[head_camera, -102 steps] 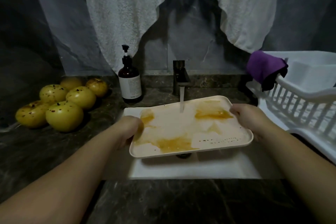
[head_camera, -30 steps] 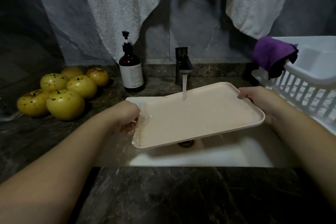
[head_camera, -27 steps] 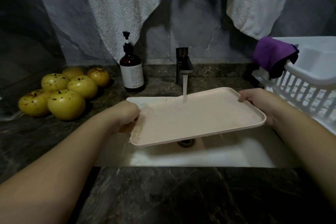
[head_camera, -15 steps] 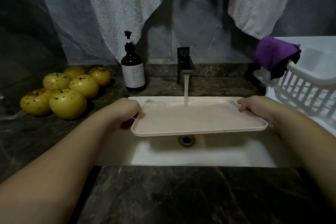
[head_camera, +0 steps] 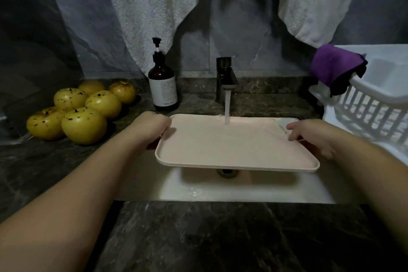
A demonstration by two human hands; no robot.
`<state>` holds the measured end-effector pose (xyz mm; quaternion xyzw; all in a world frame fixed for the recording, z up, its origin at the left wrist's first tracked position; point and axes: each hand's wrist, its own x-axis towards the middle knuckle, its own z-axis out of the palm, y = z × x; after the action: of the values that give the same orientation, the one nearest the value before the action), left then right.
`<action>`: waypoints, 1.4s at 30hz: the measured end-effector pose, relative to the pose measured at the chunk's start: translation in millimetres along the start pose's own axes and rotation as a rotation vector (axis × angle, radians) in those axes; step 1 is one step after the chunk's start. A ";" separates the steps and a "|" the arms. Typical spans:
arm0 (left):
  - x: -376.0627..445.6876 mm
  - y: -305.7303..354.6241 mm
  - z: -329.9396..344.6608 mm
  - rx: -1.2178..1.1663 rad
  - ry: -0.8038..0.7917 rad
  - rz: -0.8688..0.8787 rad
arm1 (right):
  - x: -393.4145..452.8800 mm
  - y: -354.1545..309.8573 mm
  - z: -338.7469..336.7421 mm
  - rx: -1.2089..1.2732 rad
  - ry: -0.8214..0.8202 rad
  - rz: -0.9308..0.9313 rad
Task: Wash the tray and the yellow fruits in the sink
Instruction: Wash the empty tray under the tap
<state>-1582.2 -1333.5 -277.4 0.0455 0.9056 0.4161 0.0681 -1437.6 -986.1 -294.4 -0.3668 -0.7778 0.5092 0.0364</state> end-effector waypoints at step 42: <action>-3.3 -11.0 14.9 -0.201 -0.160 -0.027 | -9.0 -4.0 -0.1 0.454 0.066 -0.409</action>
<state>-1576.8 -1330.0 -295.0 0.0591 0.8515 0.4990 0.1499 -1433.1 -992.4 -288.1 -0.2014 -0.7002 0.6399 0.2442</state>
